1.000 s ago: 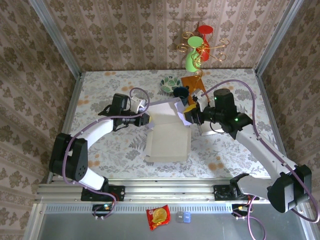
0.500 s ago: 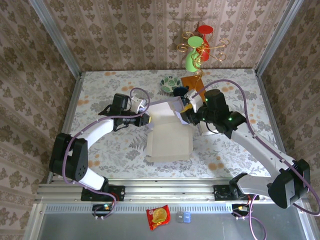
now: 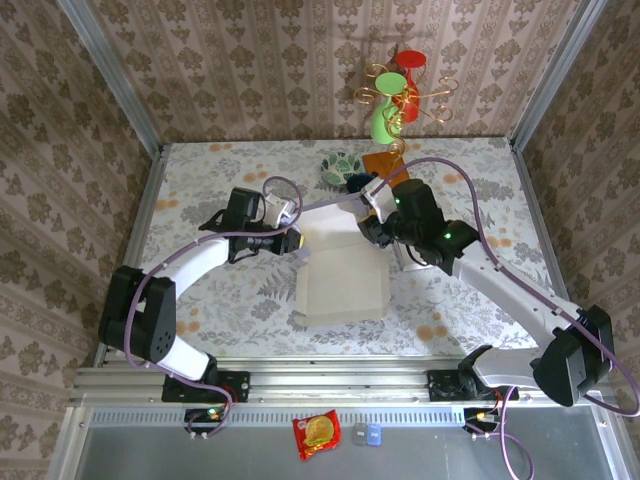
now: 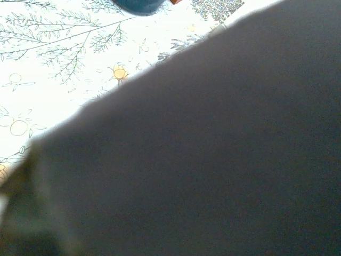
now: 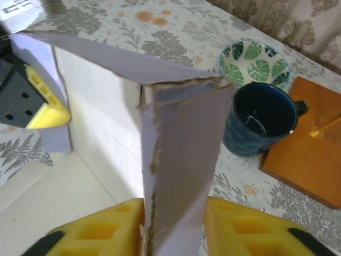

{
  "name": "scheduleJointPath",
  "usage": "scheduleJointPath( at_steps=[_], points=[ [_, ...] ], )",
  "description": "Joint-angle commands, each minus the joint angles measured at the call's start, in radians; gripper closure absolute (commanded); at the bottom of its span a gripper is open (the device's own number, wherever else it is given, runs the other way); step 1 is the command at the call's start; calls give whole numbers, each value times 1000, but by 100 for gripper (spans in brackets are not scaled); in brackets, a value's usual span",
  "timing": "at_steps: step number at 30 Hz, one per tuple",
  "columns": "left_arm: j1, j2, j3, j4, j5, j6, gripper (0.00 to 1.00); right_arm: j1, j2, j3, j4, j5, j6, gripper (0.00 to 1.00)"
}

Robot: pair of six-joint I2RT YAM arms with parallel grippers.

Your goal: Fold the paper box

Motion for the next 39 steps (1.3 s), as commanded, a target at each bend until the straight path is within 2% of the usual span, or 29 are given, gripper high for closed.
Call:
scheduleJointPath(
  at_steps=[1,5,9,14,19,22,25,33,37,39],
  points=[
    [-19,1,48,-23,-30,11,100,31,25,48,-22,144,8,74],
    [-44,7,87,-75,-130,-30,100,72,74,87,-61,332,63,91],
    [-95,6,104,-109,-211,-76,100,101,106,115,-93,509,150,99],
    [-120,19,139,-167,-278,-162,100,119,191,199,-208,687,313,100],
    [-127,47,185,-235,-294,-255,100,128,315,367,-515,804,541,100],
    [-132,79,227,-299,-288,-279,100,130,400,460,-702,835,674,100],
    [-135,98,249,-325,-278,-300,100,142,430,472,-761,847,728,100],
    [-135,146,306,-394,-234,-296,100,150,409,447,-713,809,679,100],
    [-137,163,336,-447,-212,-272,100,124,389,392,-624,693,606,100],
    [-137,170,345,-473,-207,-260,100,99,382,375,-601,637,597,97]
  ],
)
